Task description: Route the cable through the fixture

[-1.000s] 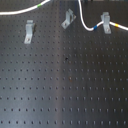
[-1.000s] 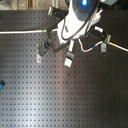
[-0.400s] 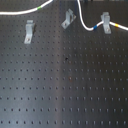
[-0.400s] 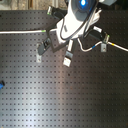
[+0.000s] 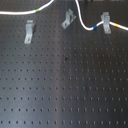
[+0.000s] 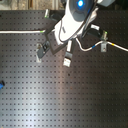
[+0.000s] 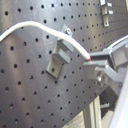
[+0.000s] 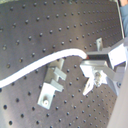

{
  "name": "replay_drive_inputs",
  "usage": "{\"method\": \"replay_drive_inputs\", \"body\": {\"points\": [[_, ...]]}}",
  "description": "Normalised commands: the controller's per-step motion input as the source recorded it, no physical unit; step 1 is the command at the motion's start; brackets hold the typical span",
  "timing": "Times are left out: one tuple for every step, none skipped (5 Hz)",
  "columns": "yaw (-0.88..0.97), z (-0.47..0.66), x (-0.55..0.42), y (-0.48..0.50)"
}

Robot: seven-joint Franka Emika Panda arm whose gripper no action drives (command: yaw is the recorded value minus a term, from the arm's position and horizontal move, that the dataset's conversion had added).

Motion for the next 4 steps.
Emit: {"method": "replay_drive_inputs", "body": {"points": [[-0.25, 0.28, -0.081, 0.194], [-0.42, 0.39, -0.043, 0.076], [-0.41, 0.49, -0.070, 0.106], [-0.36, 0.51, -0.051, 0.076]]}}
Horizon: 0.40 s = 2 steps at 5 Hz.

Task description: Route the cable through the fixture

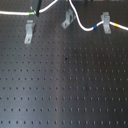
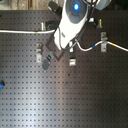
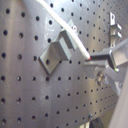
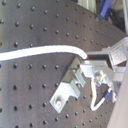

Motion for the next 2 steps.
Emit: {"method": "replay_drive_inputs", "body": {"points": [[-0.21, 0.43, -0.102, 0.111], [0.03, 0.17, 0.031, 0.197]]}}
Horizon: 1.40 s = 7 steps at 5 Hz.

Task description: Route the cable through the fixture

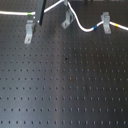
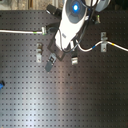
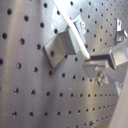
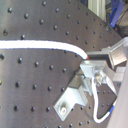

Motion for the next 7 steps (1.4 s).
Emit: {"method": "replay_drive_inputs", "body": {"points": [[0.13, 0.39, 0.021, 0.252], [0.03, 0.43, 0.155, 0.210], [0.19, 0.46, 0.093, 0.166], [0.08, 0.42, 0.096, 0.116], [0.00, 0.20, -0.033, -0.036], [-0.20, 0.15, -0.176, -0.194], [-0.18, 0.09, -0.167, -0.160]]}}
